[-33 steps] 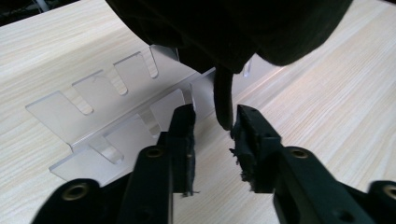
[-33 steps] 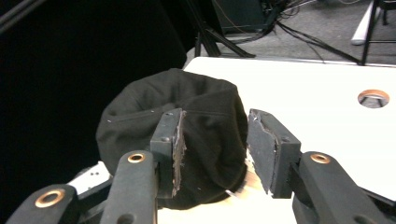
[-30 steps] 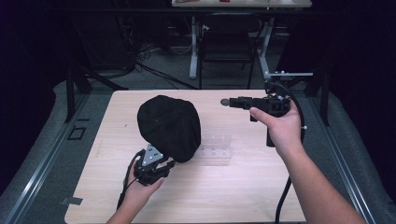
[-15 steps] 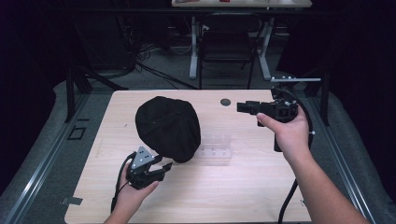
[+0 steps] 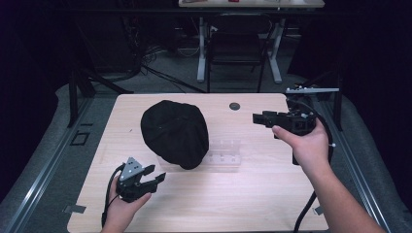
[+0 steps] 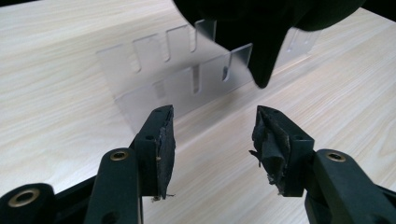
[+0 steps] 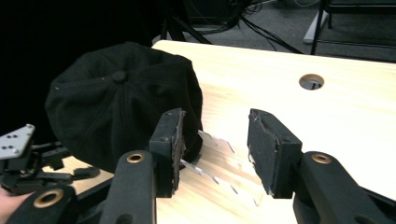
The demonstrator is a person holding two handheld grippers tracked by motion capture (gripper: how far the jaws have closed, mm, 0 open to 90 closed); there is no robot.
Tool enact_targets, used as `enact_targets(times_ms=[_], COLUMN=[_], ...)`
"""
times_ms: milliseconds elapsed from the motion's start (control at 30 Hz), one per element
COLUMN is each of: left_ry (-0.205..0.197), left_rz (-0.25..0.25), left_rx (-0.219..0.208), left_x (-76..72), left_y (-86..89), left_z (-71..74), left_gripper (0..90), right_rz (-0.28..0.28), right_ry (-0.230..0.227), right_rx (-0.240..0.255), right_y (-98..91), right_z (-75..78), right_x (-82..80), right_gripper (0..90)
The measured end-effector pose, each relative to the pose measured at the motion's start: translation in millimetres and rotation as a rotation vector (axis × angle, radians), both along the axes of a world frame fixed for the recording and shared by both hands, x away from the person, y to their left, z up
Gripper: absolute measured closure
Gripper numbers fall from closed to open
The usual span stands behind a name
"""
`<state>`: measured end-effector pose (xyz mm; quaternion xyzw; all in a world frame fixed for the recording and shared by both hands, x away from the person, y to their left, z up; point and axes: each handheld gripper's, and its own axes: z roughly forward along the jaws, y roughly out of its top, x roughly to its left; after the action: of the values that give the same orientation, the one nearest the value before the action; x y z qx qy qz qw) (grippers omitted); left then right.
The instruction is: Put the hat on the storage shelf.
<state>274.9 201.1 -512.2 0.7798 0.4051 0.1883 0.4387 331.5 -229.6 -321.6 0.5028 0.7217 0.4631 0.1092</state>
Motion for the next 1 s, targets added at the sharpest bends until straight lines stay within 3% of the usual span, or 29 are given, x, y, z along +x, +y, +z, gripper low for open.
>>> enact_targets(times_ms=[167,333,533,733,1000], left_ry=[0.008,0.004,0.014,0.009,0.003], left_rz=[0.032,0.062,0.064,0.068,0.065], left_rx=[-0.013,-0.054,-0.038,-0.029,-0.019], left_x=[-2.9,-3.9,-4.8,-5.5,-6.8], left_y=[11.8,19.7,22.2,23.4,22.7], left_z=[-7.7,-13.1,-20.6,-23.8,-28.6], left_gripper=[47.9,47.6,47.3,47.0,46.6], right_rz=[-0.012,-0.025,-0.029,-0.024,-0.016], right_ry=[0.015,0.032,0.027,0.011,-0.001], right_rx=[-0.023,-0.033,-0.046,-0.103,-0.121], right_y=[-4.3,-8.7,-12.1,-12.1,-6.6], right_z=[-8.9,-23.3,-42.7,-63.7,-91.8], right_x=[-6.2,-12.7,-23.6,-35.3,-45.8], right_gripper=[54.9,55.1,55.3,55.4,55.2])
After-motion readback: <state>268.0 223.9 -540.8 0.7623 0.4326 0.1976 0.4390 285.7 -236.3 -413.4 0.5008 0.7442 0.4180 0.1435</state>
